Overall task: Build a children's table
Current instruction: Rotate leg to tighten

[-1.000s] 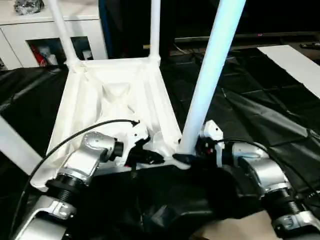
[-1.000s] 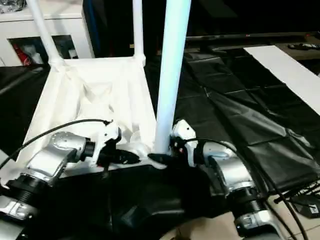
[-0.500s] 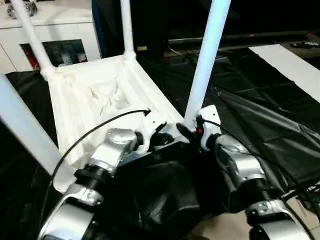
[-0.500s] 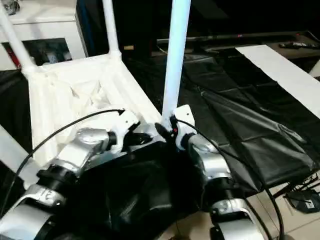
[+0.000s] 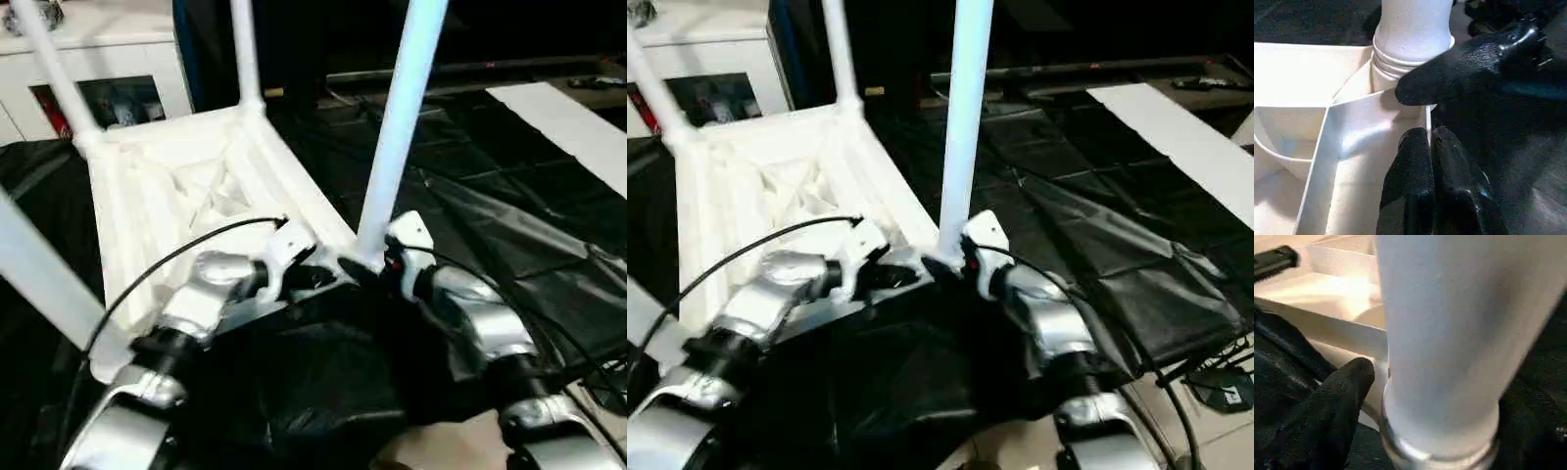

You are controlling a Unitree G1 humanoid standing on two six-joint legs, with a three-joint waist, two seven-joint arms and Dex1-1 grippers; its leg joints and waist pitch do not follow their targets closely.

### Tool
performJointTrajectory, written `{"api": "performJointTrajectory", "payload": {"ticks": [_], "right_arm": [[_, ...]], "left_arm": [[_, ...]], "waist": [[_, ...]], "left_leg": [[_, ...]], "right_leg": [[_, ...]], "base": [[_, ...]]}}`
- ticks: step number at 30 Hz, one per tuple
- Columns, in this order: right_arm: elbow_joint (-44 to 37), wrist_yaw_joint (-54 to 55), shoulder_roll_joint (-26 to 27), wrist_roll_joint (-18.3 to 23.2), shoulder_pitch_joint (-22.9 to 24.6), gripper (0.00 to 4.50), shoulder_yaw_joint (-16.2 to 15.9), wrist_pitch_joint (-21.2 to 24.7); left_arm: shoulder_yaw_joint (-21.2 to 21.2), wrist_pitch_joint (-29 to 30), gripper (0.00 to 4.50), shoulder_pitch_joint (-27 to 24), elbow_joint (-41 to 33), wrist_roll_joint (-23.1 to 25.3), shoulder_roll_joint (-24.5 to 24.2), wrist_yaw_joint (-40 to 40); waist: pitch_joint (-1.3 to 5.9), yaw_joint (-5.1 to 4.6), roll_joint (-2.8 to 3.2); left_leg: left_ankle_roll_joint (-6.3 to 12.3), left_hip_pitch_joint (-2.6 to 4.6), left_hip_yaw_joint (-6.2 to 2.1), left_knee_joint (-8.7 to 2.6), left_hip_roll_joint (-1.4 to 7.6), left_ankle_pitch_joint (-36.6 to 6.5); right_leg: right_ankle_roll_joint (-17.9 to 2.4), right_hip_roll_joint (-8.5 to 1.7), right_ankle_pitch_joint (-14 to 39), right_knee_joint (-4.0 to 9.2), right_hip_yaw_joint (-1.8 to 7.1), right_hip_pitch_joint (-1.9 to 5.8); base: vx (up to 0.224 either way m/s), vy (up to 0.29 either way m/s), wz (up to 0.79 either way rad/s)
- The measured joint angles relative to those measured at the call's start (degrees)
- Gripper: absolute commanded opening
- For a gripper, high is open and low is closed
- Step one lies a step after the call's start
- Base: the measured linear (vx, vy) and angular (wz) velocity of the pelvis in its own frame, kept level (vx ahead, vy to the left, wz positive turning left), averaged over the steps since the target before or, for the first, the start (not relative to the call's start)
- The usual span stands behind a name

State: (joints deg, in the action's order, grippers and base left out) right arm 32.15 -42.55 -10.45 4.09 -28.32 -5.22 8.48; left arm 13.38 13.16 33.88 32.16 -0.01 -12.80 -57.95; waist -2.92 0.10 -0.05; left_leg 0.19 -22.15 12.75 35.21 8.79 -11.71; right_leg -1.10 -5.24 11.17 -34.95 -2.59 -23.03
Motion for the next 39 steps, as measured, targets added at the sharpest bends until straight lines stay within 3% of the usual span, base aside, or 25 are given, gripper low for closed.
{"api": "performJointTrajectory", "payload": {"ticks": [6, 10, 14, 21, 22, 25, 32, 39], "right_arm": [[-0.1, -1.0, -0.3, 0.1, 0.1, 3.89, -0.3, 0.0], [-6.8, -17.1, -8.4, 3.5, 3.4, 3.89, -4.0, 2.0], [-7.1, -19.9, -8.6, 4.3, 3.4, 3.89, -4.3, 2.4], [-8.2, -22.1, -9.0, 5.0, 3.5, 3.89, -5.4, 3.5], [-8.8, -22.5, -9.1, 5.1, 3.6, 3.63, -5.5, 3.8], [-8.9, -22.5, -9.2, 5.0, 3.6, 3.50, -5.7, 3.9], [-8.8, -22.3, -9.1, 5.1, 3.6, 2.75, -5.4, 4.7], [-6.9, -13.8, -5.7, 4.6, 3.8, 2.66, -2.9, 4.6]], "left_arm": [[0.1, -0.4, 0.00, -0.1, 0.0, -0.2, -0.4, -0.8], [1.5, 0.7, 0.00, -3.0, -4.9, -3.2, -5.2, -10.2], [2.3, 1.5, 0.00, -3.1, -5.7, -3.2, -5.9, -12.0], [2.3, 2.9, 0.00, -4.2, -7.7, -4.0, -7.4, -14.0], [2.4, 3.0, 0.00, -4.3, -7.9, -4.1, -7.6, -14.4], [2.4, 3.0, 0.00, -4.4, -8.0, -4.3, -7.9, -15.0], [2.5, 3.0, 0.00, -4.4, -8.0, -4.3, -7.9, -15.2], [2.0, 2.6, 0.00, -3.2, -5.6, -3.2, -5.2, -9.0]], "waist": [[0.00, 0.09, -0.01], [-0.05, 1.05, 0.08], [-0.05, 1.60, 0.08], [-0.06, 1.68, 0.08], [-0.06, 1.75, 0.07], [-0.06, 1.84, 0.08], [-0.06, 1.90, 0.08], [-0.05, 1.52, 0.09]], "left_leg": [[-0.01, 0.00, 0.04, 0.01, 0.00, 0.0], [0.06, -0.05, 0.04, -0.04, 0.04, 0.0], [0.04, -0.01, 0.09, -0.02, 0.06, 0.0], [0.03, -0.01, 0.10, 0.00, 0.06, 0.0], [0.03, -0.02, 0.10, 0.00, 0.06, 0.0], [0.03, -0.03, 0.10, 0.00, 0.06, 0.0], [0.02, -0.02, 0.10, 0.00, 0.06, 0.0], [-0.01, 0.15, 0.10, 0.03, 0.06, 0.0]], "right_leg": [[0.0, 0.00, 0.0, 0.01, 0.04, 0.02], [0.1, 0.00, 0.1, 0.03, -0.05, 0.01], [0.0, 0.00, 0.1, -0.02, -0.03, 0.01], [0.0, 0.00, 0.1, -0.02, -0.01, 0.01], [0.0, 0.00, 0.1, -0.02, -0.03, 0.01], [0.0, 0.00, 0.1, -0.02, -0.03, 0.01], [0.0, 0.00, 0.1, -0.02, -0.02, 0.02], [-0.1, 0.00, 0.0, -0.06, 0.00, 0.13]], "base": [[0.000, 0.000, 0.00], [0.000, 0.000, 0.00], [0.000, 0.000, 0.00], [0.000, 0.000, 0.00], [0.000, 0.000, 0.00], [0.000, 0.000, 0.00], [0.000, 0.000, 0.00], [0.000, 0.000, 0.00]]}}
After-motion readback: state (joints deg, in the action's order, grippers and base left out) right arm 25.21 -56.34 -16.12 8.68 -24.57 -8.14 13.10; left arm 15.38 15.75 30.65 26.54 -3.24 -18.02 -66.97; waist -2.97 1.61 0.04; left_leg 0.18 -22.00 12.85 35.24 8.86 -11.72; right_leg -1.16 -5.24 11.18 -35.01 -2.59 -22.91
